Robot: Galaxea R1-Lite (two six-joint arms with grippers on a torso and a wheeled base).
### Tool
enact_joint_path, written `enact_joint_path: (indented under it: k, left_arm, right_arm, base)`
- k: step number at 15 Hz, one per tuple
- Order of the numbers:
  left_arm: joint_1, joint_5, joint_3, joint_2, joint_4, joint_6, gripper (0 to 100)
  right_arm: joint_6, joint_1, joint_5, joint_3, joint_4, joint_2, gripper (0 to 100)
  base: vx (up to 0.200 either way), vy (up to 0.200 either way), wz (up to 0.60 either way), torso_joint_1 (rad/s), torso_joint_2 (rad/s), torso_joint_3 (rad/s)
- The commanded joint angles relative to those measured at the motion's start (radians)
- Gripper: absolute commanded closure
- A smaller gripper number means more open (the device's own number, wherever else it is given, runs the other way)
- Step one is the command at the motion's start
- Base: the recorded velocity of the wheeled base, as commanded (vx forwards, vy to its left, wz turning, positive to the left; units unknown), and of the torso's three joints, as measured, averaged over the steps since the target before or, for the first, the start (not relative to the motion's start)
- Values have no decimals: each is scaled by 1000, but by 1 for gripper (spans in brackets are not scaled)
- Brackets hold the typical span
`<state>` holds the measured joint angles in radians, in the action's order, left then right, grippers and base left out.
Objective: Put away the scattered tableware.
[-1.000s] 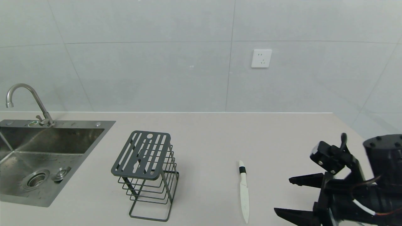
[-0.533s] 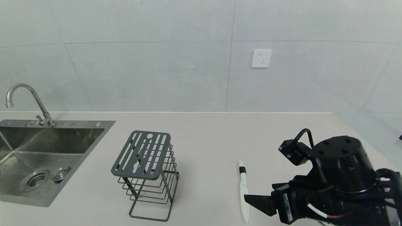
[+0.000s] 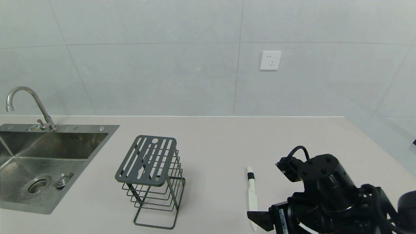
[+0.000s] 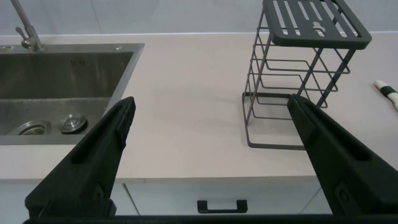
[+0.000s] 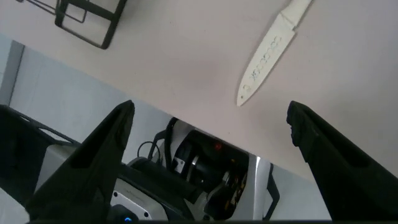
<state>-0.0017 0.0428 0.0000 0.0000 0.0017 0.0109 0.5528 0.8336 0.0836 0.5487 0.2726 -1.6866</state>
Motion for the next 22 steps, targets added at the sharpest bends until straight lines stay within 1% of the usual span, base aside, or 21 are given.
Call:
enact_joint_path:
  k: [1,3,5,8,9,10,12,14,16,17,22]
  left_arm:
    - [0,0,0,2,0,0,0]
    - [0,0,0,2,0,0,0]
    - [0,-1,0,2,0,0,0]
    - [0,-1,0,2,0,0,0]
    - [0,0,0,2,0,1,0]
    - [0,-1,0,2,0,1,0]
    - [0,-1,0,2,0,3,0]
    - [0,-1,0,2,0,3,0]
    - [0,0,0,2,0,3,0]
    - [0,0,0,2,0,3,0]
    - [0,0,0,2,0,3,0]
  right_arm:
    - [26,15,25,28,-1,-79,0]
    - [35,15,27,43,-3,-119,0]
    - [36,13,61,46,-9,-148,0]
    - [36,-25,85,68,-7,-191,0]
    - [15,-45,123,63,-12,-205,0]
    - [-10,-47,137,69,-12,-205,0]
    - [-63,-53,145,83,-12,-214,0]
    - [-79,-82,165,114,-12,-262,0]
    - [-157,-105,185,117,-10,-286,0]
    - [-175,-105,196,123,-7,-295,0]
    - [-177,-84,197,235,-4,-404,0]
  base:
    - [0,0,0,0,0,0]
    - [0,0,0,0,0,0]
    - [0,0,0,0,0,0]
    - [0,0,0,0,0,0]
    - [0,0,0,0,0,0]
    - [0,0,0,0,0,0]
    - [0,0,0,0,0,0]
    - [0,0,0,0,0,0]
    - [0,0,0,0,0,0]
    - [0,0,0,0,0,0]
    - [0,0,0,0,0,0]
